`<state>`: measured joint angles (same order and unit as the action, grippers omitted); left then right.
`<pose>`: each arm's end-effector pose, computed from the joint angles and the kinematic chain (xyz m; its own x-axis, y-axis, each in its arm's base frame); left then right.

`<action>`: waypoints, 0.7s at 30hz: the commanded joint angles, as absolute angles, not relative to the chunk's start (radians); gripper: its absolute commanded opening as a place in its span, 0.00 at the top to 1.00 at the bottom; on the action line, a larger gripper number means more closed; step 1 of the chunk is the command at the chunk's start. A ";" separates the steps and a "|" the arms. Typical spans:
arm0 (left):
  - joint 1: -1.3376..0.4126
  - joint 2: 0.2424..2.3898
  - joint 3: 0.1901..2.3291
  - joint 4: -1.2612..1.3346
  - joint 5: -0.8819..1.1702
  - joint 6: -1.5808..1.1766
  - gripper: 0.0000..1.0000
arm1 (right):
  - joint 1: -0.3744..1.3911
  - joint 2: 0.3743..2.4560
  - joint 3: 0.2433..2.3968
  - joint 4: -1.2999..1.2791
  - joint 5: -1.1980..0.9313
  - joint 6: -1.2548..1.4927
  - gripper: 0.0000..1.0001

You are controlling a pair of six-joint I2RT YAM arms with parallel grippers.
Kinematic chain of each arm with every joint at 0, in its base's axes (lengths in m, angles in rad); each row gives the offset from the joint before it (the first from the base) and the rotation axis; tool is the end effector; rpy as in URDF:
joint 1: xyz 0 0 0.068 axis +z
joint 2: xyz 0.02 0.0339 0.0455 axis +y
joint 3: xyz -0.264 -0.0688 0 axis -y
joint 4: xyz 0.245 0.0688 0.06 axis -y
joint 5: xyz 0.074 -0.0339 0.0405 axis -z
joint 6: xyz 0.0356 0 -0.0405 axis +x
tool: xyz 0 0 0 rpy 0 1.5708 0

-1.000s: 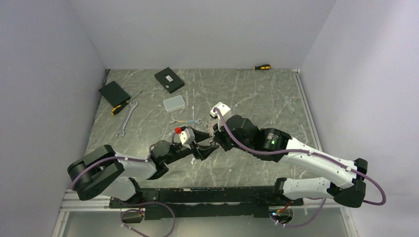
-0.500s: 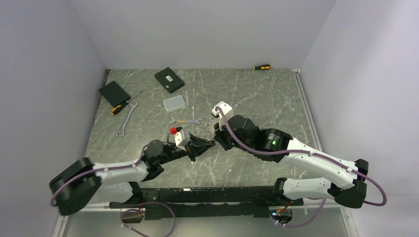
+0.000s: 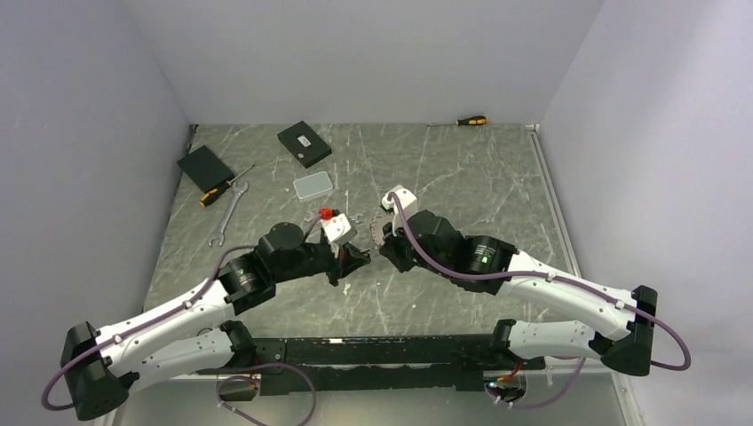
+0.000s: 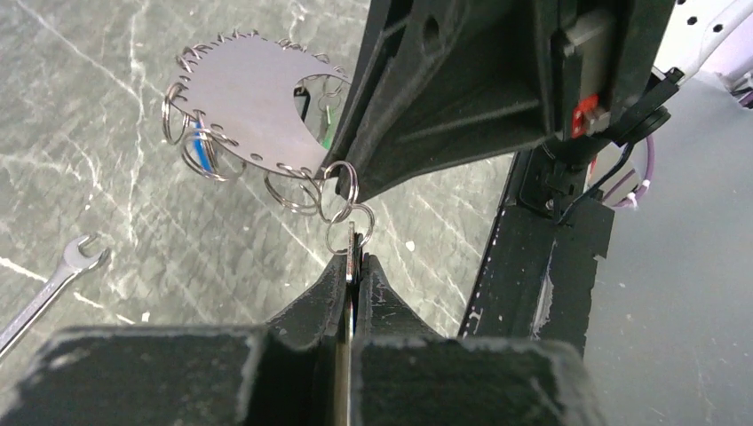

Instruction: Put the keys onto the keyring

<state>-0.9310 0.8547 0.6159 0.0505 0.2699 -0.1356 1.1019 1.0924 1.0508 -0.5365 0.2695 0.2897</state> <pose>0.1150 -0.1704 0.2927 -0.2364 0.0994 -0.9666 0.9059 0.3822 -0.1822 0.1153 0.2067 0.3384 -0.4535 -0.2859 -0.8442 -0.6569 0.7473 0.0998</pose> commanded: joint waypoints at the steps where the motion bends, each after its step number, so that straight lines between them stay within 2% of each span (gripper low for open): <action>1: -0.941 0.880 0.780 -0.270 0.267 -0.091 1.00 | 1.080 1.055 1.042 -0.498 0.328 0.281 1.00; 3: -0.941 0.886 0.826 -0.332 0.260 -0.071 1.00 | 1.080 1.041 1.025 -0.485 0.310 0.277 0.97; 7: -0.940 0.907 0.943 -0.461 0.217 -0.049 1.00 | 1.080 1.010 0.979 -0.441 0.228 0.265 0.83; 10: -0.940 0.923 1.034 -0.560 0.210 -0.028 1.00 | 1.080 0.981 0.945 -0.403 0.202 0.270 0.78; 15: -0.939 0.955 1.176 -0.678 0.189 -0.012 1.00 | 1.080 0.914 0.896 -0.326 0.146 0.262 0.61; 18: -0.940 0.988 1.273 -0.752 0.182 0.030 1.00 | 1.080 0.881 0.874 -0.284 0.095 0.251 0.45; 21: -0.940 1.029 1.378 -0.835 0.176 0.066 1.00 | 1.079 0.862 0.855 -0.250 0.064 0.239 0.41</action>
